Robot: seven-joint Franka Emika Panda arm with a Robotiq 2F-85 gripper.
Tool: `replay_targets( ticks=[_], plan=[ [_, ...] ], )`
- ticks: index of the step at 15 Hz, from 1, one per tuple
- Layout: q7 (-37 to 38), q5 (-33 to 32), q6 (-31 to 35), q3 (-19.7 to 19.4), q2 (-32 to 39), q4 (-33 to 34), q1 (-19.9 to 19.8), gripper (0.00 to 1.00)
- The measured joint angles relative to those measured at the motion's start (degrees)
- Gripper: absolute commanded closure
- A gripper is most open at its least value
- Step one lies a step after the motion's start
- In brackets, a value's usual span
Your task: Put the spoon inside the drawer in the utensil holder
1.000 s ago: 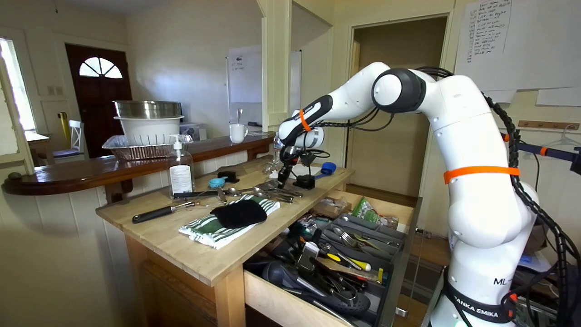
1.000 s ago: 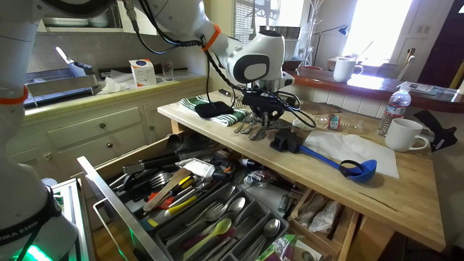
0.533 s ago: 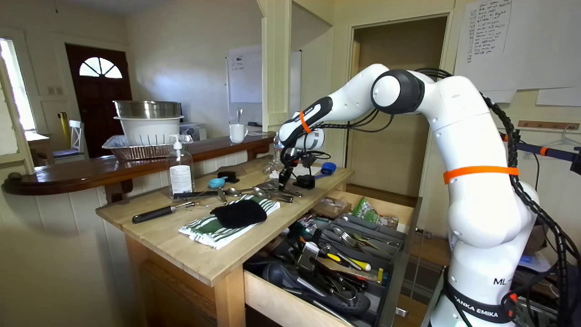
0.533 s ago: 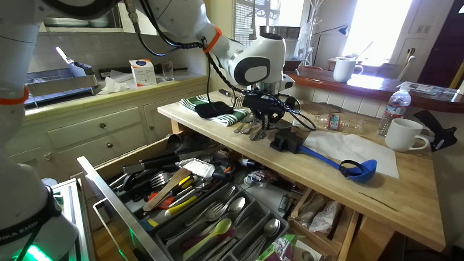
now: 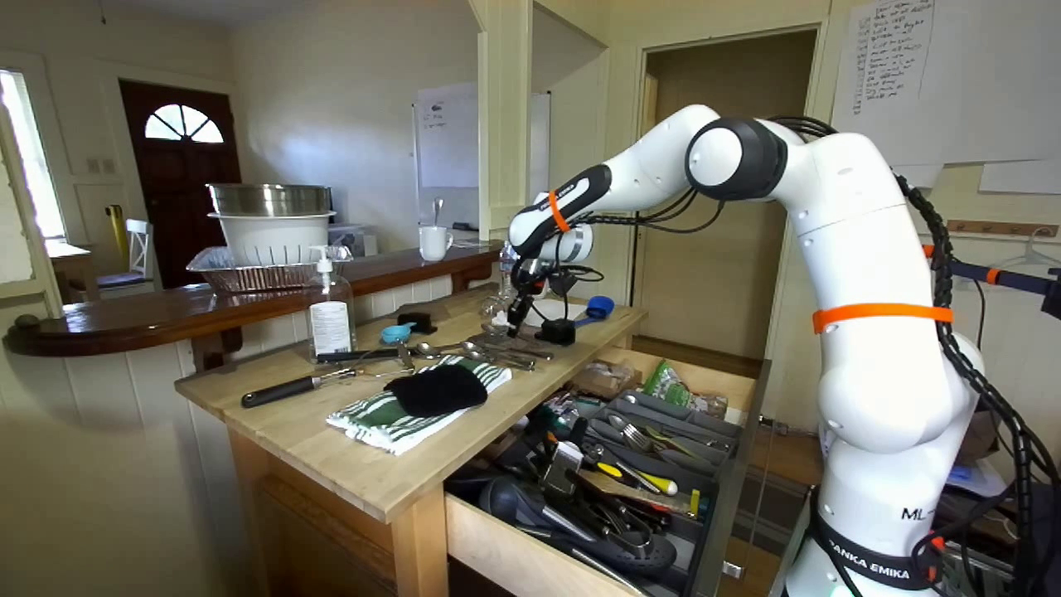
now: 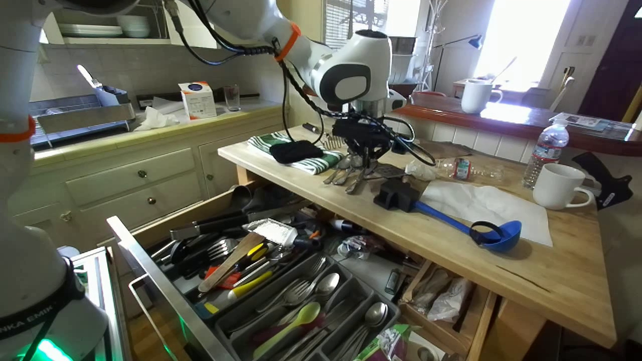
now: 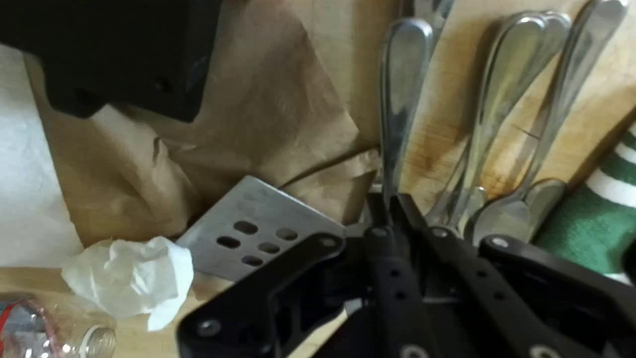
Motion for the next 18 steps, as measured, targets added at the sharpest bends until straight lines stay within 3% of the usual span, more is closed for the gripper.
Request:
replay_targets(
  ticks=[5, 13, 17, 18],
  plan=[
    [3.54, 0.0, -6.54, -1.95, -9.63, -6.41, 0.03, 0.98],
    [7.53, -0.55, -6.33, -12.78, -28.81, -28.93, -0.82, 0.98],
    [10.85, -8.52, -1.89, -18.88, -34.1, -39.76, -3.03, 0.98],
    [11.88, -11.9, 0.25, -20.42, -34.21, -42.18, -4.16, 0.92]
  ],
)
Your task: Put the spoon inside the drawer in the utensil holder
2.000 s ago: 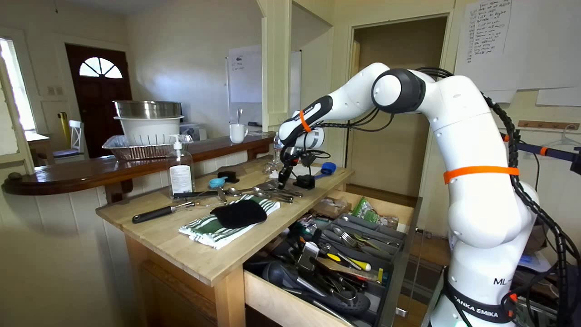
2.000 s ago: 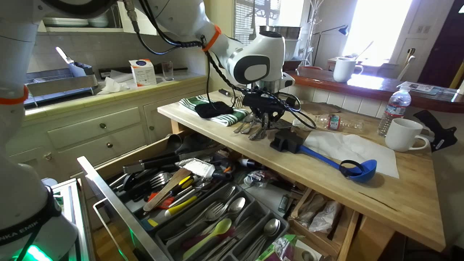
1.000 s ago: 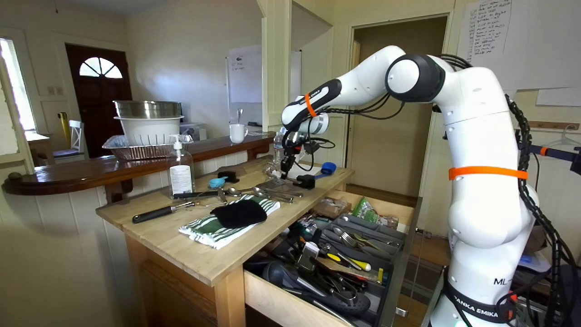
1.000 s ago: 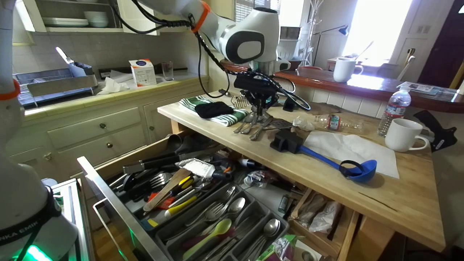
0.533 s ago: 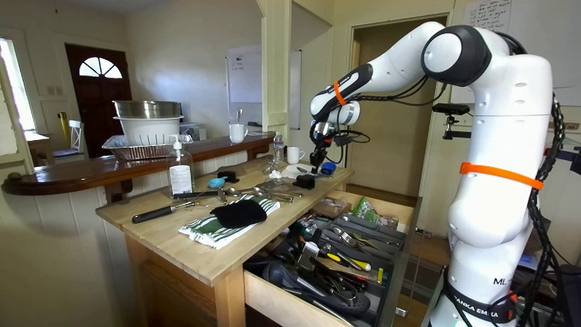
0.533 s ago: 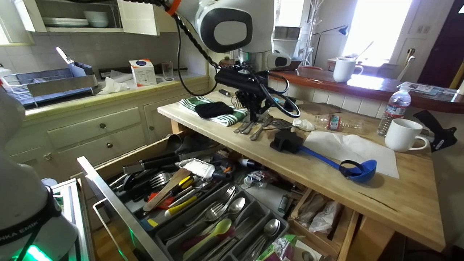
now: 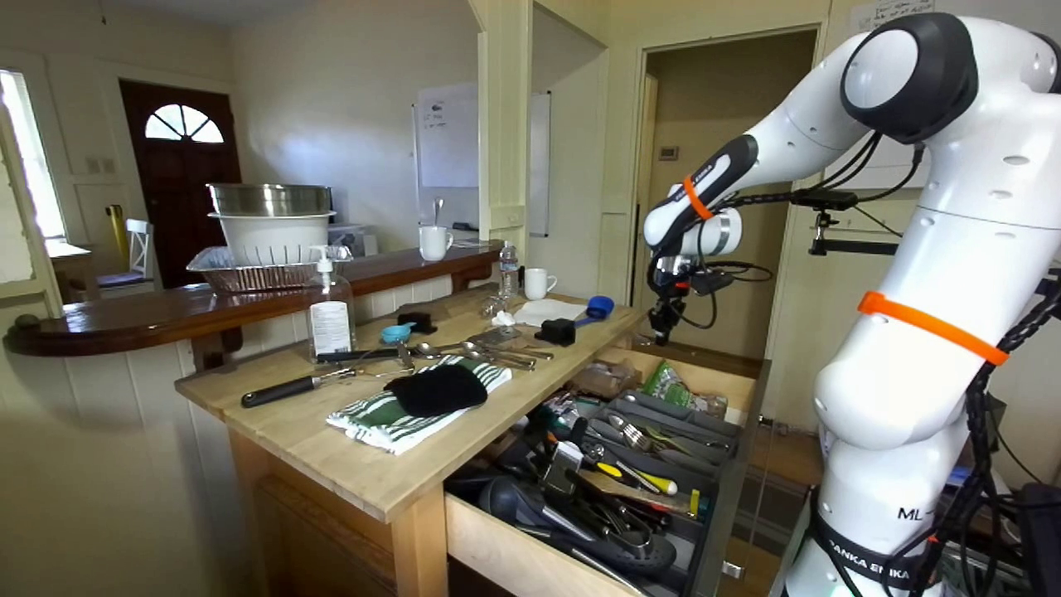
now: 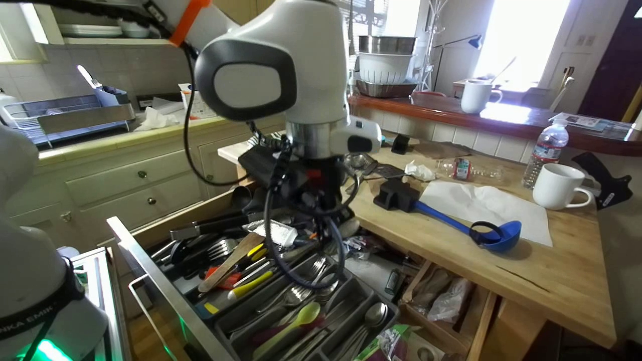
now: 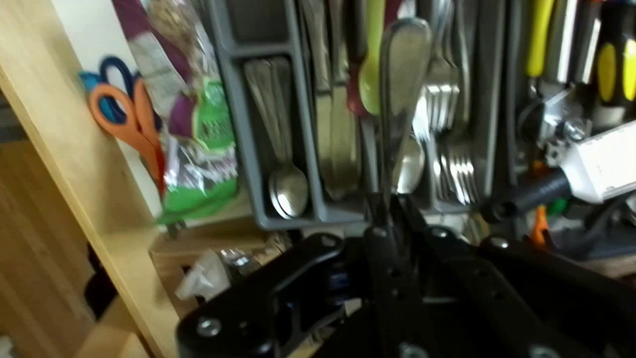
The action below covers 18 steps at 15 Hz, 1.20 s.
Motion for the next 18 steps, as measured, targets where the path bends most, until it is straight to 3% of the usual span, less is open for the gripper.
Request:
replay_targets(
  ticks=[3, 11, 18],
  plan=[
    [1.38, -7.18, 5.49, -3.25, 1.35, -4.4, -3.13, 0.92],
    [2.09, -7.44, 8.01, -2.97, 2.13, -4.72, -2.88, 0.98],
    [0.35, -5.97, 26.4, -3.01, 11.21, -7.43, -2.14, 0.98]
  ],
)
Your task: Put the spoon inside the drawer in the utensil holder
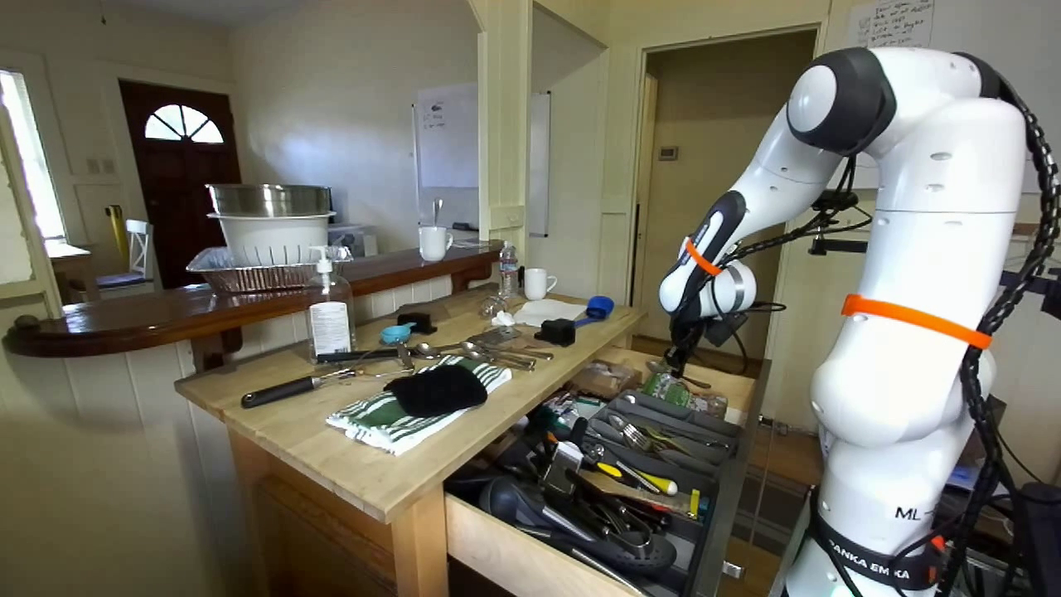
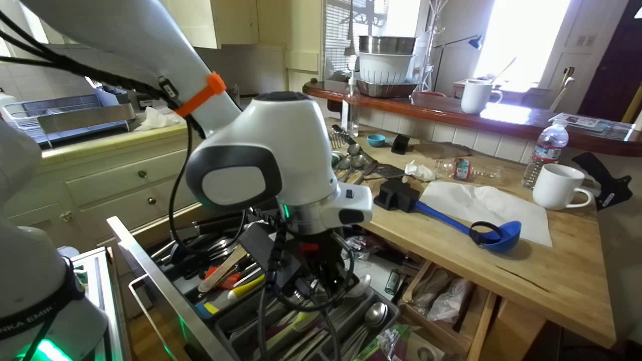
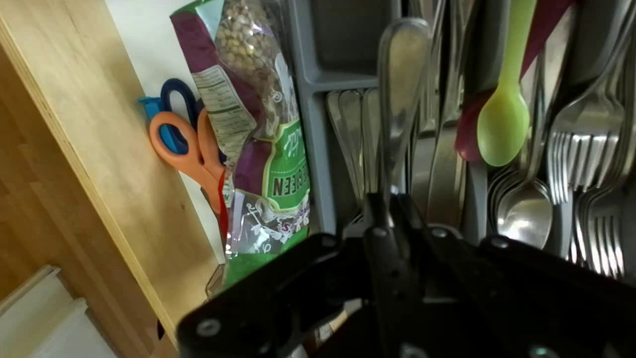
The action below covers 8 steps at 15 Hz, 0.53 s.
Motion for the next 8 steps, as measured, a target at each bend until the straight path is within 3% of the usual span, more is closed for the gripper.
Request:
replay_targets(
  ticks=[3, 5, 8],
  plan=[
    [-4.42, 5.33, 5.79, 1.14, 5.3, 0.03, -0.26, 0.98],
    [-7.27, 9.37, 6.62, 3.16, 8.23, 0.7, -1.18, 0.92],
    [-8.45, 10.96, 6.62, 4.79, 10.67, 1.98, -2.13, 0.92]
  ],
)
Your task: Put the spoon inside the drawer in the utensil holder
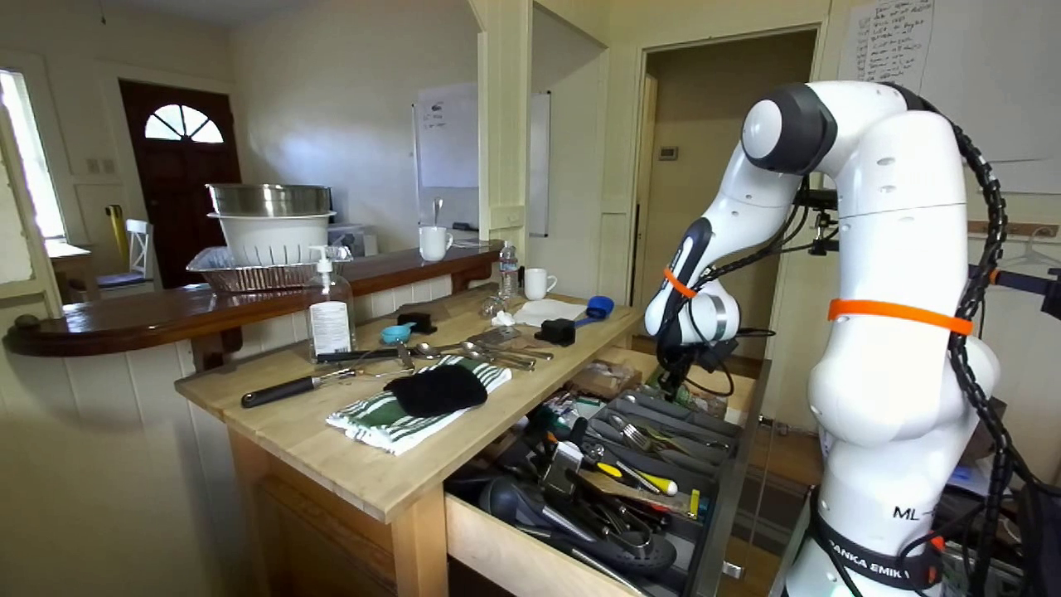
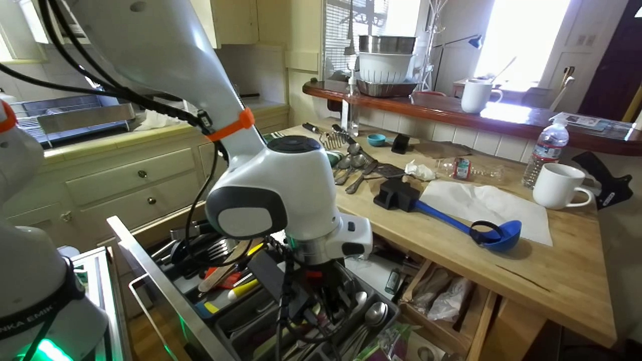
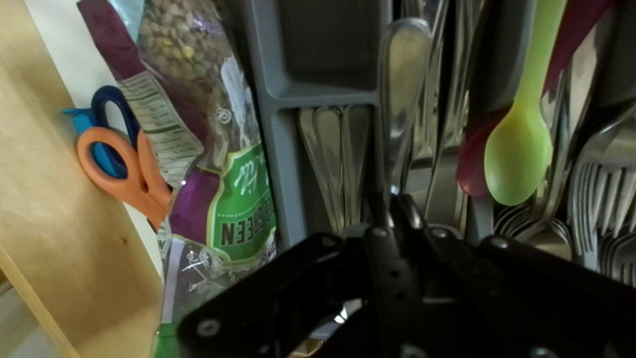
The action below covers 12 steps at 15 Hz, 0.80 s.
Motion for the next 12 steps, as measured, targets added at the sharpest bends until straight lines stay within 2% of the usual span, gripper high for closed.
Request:
replay_targets(
  ticks=[2, 3, 6, 12],
  plan=[
    [-0.1, 0.05, 0.0, 0.08, 0.29, 0.36, -0.17, 0.92],
    [-0.17, 0.06, 0.0, 0.12, 0.29, 0.45, -0.27, 0.98],
    [-0.24, 0.21, 0.06, 0.35, 0.42, 0.64, -0.4, 0.98],
    [-3.5, 5.27, 5.26, 7.66, 4.71, 3.56, -5.37, 0.98]
  ],
)
